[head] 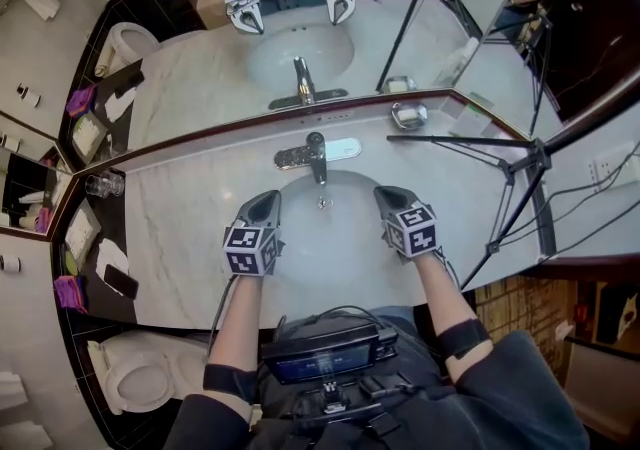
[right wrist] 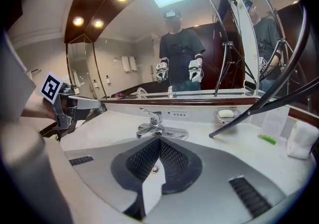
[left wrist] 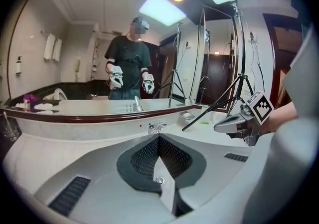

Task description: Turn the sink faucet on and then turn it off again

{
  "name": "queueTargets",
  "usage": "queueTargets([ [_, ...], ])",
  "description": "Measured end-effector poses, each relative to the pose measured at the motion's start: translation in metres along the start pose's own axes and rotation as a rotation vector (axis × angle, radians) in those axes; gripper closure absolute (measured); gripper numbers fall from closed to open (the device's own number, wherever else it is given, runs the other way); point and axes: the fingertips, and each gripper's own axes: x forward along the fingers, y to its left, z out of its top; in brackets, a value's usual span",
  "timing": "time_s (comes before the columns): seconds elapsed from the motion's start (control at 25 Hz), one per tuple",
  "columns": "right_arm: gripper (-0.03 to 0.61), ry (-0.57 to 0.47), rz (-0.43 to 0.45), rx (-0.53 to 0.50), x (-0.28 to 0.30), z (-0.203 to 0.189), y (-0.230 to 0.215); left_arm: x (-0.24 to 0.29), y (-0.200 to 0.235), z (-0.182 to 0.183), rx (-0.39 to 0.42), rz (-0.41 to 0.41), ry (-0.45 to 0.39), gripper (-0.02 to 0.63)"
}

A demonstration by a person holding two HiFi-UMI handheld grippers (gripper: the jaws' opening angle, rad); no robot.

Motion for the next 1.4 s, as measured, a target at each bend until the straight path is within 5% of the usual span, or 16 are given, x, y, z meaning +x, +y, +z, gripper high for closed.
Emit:
queueTargets([
  [0.32,0.56,0.0,0.0,-0.015,-0.005,-0.004,0.003,-0.013,0.006,-0.015,-0.017,0.045,-0.001,0.612],
  [0.56,0.558,-0.006,-0.038,-0.119,0.0,-0.001,0.003,-0.012,0.005,-0.017,-0.013,0.05,-0.002,0.612],
  [0.68,0.55,0.01,-0.034,-0.23,0.004,0.013,0.015,-0.01,0.006,-0.018,-0.011,0.052,0.003,0.612],
  [0.96,0.421,0.061,0.01,-0.551,0.046,0.031,0.038,-0.003,0.008,-0.018,-0.014,0.053,0.008,0.612],
  [1.4,0.353,0.145,0.061,-1.032,0.12,0.062,0.066,0.005,0.024,-0.017,0.016,0.07,0.016,0.612],
])
